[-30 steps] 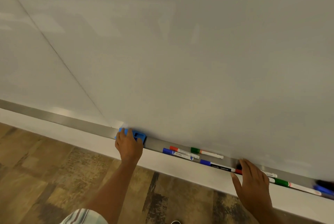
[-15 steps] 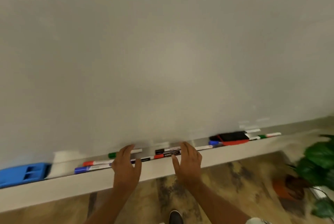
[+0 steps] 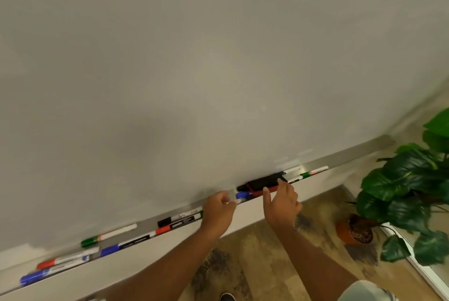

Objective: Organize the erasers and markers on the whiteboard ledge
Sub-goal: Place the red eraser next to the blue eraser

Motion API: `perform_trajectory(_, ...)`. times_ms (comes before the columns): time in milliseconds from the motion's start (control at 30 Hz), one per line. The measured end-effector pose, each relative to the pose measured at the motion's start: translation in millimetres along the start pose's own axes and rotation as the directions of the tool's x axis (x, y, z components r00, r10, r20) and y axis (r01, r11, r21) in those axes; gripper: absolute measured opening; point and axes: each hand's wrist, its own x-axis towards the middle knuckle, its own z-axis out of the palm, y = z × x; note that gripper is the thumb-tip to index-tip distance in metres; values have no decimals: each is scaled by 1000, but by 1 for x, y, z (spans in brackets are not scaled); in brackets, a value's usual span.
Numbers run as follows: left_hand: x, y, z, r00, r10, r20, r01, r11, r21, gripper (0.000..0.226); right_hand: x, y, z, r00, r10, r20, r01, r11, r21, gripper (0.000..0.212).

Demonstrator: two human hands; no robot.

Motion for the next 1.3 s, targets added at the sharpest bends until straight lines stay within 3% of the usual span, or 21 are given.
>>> perform_trajectory(100, 16, 14, 29, 999, -34, 18, 35, 999, -35, 17, 33, 16, -14, 998, 55, 14, -55, 998, -12, 60)
perform_trajectory(200, 33, 26, 53, 993, -116, 4, 116, 984, -133, 34, 64, 32, -24, 997, 64, 46, -61, 996, -64, 57)
perform_trajectory(267, 41, 27, 63, 988, -151, -7, 148, 973, -177, 25, 78, 37, -27, 994, 62, 89, -55, 996, -73, 54)
perform_trajectory(500, 54, 35, 87, 963, -269, -34, 241, 908, -342, 45, 103, 44, -25, 962, 11, 274, 5, 998, -58, 50)
perform_trajectory(633, 56, 39, 90, 945, -325, -32, 286, 872, -397, 42, 105, 44, -22, 956, -15, 294, -4, 998, 63, 47)
perform_trajectory(767, 54, 35, 84, 939, -343, 37, 313, 805, -504, 28, 97, 41, -22, 980, -42, 196, -10, 967, 255, 44)
perform_trajectory(867, 50, 32, 72, 937, -332, 106, 321, 706, -631, 18, 88, 43, -29, 977, -121, 177, 10, 850, 526, 33)
perform_trajectory(1000, 45, 26, 47, 928, -343, 146, 336, 599, -727, 15, 82, 44, -39, 938, -283, 199, 79, 736, 672, 27)
perform_trajectory(1167, 36, 13, 14, 929, -352, 112, 307, 567, -764, 17, 70, 26, -39, 880, -371, 295, 30, 665, 746, 43)
perform_trajectory(1300, 26, 0, -8, 928, -370, -48, 194, 589, -784, 16, 49, -1, -30, 837, -430, 338, -32, 579, 814, 34)
